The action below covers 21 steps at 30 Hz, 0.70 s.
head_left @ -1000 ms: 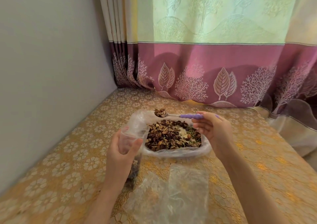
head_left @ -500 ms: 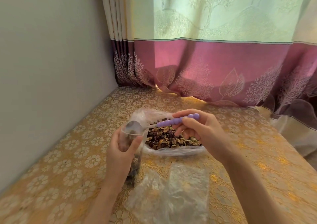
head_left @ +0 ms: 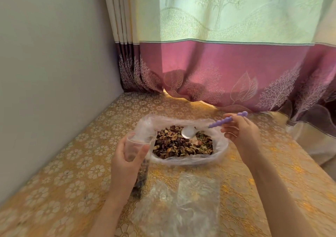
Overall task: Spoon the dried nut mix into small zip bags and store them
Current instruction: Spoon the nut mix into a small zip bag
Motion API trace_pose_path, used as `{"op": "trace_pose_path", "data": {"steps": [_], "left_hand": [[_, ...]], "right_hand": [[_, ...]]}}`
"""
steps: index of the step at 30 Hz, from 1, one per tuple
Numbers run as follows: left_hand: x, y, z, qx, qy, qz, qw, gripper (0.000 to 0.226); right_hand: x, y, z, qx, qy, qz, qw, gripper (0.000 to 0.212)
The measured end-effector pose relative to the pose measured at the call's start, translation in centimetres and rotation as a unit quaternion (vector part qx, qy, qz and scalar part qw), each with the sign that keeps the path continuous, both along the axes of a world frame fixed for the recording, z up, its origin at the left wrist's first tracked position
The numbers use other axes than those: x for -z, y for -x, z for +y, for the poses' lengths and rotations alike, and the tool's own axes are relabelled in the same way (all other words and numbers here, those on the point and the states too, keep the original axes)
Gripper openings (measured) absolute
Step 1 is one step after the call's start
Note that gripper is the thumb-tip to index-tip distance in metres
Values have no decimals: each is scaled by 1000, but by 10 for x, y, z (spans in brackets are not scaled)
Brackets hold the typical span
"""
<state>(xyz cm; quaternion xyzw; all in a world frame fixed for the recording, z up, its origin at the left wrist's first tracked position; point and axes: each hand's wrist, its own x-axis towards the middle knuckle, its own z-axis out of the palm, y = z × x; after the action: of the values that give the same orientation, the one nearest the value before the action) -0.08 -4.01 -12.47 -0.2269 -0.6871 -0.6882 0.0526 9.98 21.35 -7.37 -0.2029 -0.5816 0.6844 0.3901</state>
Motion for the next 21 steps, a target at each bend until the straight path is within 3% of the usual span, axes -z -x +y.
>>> {"op": "trace_pose_path", "data": {"steps": [8,14,17,21], "left_hand": [[0,0,1,1,3,-6,1000,95],[-1,-1,0,6,-10,-8,1000,97],[-2,-1,1,10,-19,-16,1000,96],[-2,-1,1,7,-14,-19,1000,94]], "right_hand": [[22,-1,9,112,-185,-99,971,22],[21,-1,-1,100,-319,-128,933,23],[23,2,-5,93,-318,-138,933,33],[27,5,-1,83,-243,-116,959,35]]}}
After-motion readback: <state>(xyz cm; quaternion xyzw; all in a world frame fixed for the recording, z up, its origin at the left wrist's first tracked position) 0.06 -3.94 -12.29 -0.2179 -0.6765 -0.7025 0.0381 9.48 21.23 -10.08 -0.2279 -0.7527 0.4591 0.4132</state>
